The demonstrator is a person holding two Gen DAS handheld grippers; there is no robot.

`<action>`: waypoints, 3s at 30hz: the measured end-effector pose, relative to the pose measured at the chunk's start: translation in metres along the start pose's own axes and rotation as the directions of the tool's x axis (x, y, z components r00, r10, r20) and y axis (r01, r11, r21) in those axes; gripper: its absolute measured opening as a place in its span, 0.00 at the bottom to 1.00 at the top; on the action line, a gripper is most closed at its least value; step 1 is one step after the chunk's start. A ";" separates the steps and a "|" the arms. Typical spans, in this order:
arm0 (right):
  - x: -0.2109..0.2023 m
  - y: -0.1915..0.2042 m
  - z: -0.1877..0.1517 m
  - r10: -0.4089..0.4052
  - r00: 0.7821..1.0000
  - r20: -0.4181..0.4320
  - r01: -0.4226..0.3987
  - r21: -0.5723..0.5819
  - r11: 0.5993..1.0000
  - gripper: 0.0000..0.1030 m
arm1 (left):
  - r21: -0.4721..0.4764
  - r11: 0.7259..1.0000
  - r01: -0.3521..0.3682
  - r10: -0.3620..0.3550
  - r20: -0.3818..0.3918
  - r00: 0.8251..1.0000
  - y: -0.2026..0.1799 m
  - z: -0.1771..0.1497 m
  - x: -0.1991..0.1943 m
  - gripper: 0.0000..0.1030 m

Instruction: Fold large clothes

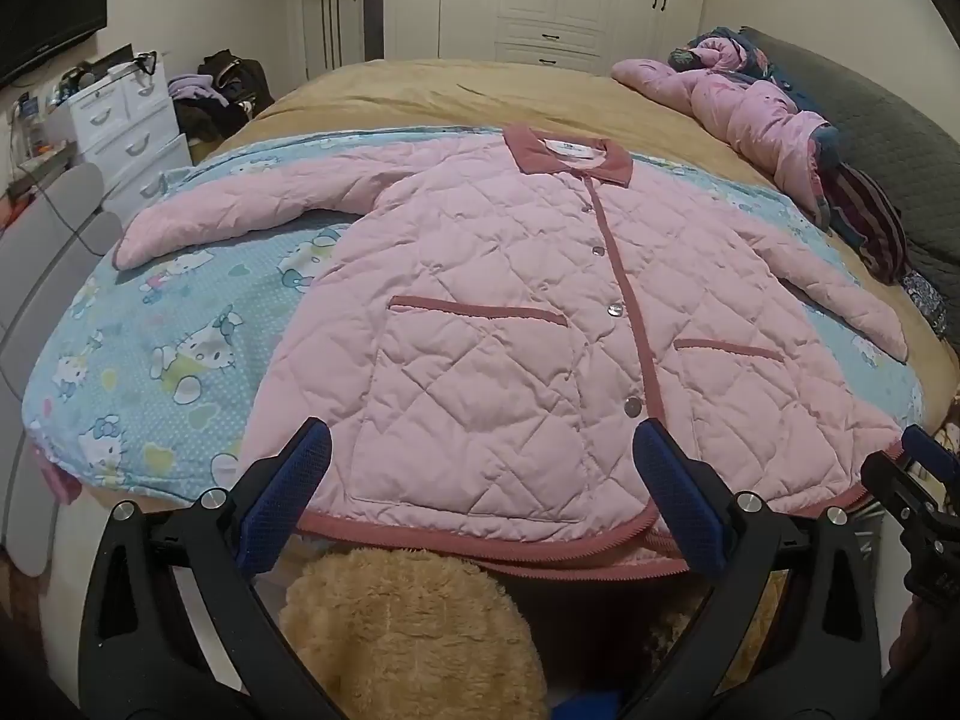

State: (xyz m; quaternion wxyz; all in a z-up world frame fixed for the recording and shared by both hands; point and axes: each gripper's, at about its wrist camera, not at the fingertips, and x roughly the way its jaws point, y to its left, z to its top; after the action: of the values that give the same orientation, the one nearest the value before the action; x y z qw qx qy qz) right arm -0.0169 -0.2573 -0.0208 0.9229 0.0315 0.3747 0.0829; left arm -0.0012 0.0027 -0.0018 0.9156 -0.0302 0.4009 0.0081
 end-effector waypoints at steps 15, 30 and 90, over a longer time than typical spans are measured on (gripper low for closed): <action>0.000 -0.002 0.001 0.001 1.000 0.001 -0.001 0.002 1.000 0.96 | 0.001 1.000 0.000 0.000 0.000 1.000 -0.006 0.001 0.003 0.92; -0.001 -0.002 0.000 0.003 1.000 0.001 -0.003 0.001 1.000 0.96 | 0.011 1.000 0.007 -0.007 0.007 1.000 -0.008 0.005 -0.003 0.92; 0.066 -0.075 0.106 -0.070 0.998 0.001 0.069 0.111 0.991 0.96 | 0.050 0.999 0.013 -0.014 0.027 1.000 -0.052 0.101 0.060 0.92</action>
State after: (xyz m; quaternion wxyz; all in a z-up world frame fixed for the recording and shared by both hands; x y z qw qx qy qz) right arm 0.1127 -0.3192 0.0008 0.9229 0.0698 0.3774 0.0297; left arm 0.1155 -0.0433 0.0246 0.9215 -0.0098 0.3882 -0.0076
